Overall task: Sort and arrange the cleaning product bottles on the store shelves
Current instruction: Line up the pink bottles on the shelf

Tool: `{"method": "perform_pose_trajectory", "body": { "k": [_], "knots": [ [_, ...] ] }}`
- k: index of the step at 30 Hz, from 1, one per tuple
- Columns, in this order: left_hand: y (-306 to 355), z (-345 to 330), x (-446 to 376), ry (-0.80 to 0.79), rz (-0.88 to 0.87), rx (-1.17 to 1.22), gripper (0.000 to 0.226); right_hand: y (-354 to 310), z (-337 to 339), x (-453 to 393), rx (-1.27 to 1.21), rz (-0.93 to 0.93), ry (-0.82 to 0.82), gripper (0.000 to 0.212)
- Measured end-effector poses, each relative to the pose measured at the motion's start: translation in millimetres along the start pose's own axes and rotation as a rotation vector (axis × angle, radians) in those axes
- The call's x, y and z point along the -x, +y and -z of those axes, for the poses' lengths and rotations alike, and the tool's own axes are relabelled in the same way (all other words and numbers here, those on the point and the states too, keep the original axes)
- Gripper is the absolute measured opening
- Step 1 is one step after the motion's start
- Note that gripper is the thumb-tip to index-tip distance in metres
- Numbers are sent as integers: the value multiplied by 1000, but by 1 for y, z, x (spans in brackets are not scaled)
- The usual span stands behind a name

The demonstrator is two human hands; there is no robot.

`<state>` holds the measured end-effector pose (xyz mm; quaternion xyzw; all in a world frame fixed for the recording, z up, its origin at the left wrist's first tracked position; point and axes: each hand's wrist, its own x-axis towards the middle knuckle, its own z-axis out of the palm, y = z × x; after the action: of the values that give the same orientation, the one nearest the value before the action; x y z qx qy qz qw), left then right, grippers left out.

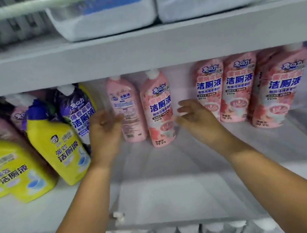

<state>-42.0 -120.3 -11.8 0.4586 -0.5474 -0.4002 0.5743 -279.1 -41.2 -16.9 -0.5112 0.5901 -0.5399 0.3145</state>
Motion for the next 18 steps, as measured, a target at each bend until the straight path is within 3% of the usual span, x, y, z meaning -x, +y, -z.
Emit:
{"method": "perform_pose_trajectory", "body": {
  "k": [2,4,10,18],
  "knots": [
    [-7,-1,-10,-91,5,-14,43,-4,-19,-10,-24,-29,-56,65],
    [-14,-2,-22,-159,28,-49,49,-5,-32,-18,-45,-35,-93,71],
    [-17,-5,-44,-301,131,-84,50,-13,-44,-26,-8,-60,-43,57],
    [-11,-36,-20,-444,21,-179,42,-12,16,18,-69,2,155,50]
  ]
}}
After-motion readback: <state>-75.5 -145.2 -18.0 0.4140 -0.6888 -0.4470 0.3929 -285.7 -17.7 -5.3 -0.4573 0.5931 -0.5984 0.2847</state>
